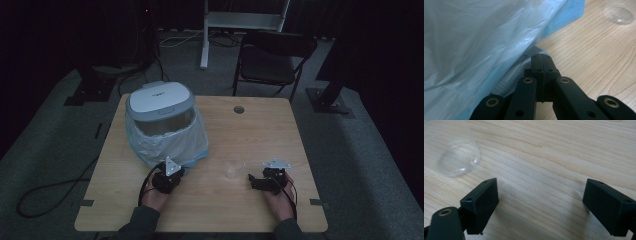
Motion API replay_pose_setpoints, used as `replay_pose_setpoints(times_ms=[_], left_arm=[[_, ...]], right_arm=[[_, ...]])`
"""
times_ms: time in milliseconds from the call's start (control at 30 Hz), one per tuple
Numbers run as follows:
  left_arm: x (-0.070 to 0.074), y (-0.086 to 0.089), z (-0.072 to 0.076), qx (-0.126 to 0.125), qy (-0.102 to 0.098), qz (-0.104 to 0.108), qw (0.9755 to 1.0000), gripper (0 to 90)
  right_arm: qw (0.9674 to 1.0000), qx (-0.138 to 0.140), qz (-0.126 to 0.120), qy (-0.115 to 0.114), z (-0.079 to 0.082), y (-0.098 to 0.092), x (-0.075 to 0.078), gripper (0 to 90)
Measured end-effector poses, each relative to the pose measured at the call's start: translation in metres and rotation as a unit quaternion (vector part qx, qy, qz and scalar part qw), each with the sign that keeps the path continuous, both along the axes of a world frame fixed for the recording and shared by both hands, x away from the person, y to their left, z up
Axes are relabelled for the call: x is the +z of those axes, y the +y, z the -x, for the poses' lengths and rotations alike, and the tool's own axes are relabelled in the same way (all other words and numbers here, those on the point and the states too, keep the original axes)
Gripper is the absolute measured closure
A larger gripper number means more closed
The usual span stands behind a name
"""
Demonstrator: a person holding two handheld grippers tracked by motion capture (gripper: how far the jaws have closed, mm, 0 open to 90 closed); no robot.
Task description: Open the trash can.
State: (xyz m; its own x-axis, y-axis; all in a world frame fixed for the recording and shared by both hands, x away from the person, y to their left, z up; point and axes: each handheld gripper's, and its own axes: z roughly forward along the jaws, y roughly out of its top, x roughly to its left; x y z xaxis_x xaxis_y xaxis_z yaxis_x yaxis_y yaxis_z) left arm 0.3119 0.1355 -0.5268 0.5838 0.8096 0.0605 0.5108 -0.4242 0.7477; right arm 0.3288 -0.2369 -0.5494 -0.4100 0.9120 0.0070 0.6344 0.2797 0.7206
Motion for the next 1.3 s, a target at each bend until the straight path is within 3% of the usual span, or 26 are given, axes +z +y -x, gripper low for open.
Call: replay_pose_setpoints(times_ms=[367, 567, 733, 1300], left_arm=[[-0.003, -0.002, -0.001, 0.0, 0.003, -0.008, 1.0, 90.0], [-0.003, -0.001, -0.001, -0.001, 0.001, -0.006, 1.0, 90.0], [-0.003, 0.0, -0.001, -0.001, 0.004, -0.002, 1.0, 90.0], [-0.004, 0.001, -0.002, -0.003, 0.005, 0.003, 1.0, 90.0]], right_arm=[[0.9999, 0.01, 0.001, 0.001, -0.001, 0.0, 0.001, 14.2], [0.9998, 0.021, -0.002, 0.005, 0.003, 0.001, 0.007, 44.1], [0.9994, 0.022, -0.026, -0.003, 0.007, 0.0, 0.018, 56.7], [0.9973, 0.029, -0.062, -0.026, 0.014, -0.003, 0.057, 59.8]])
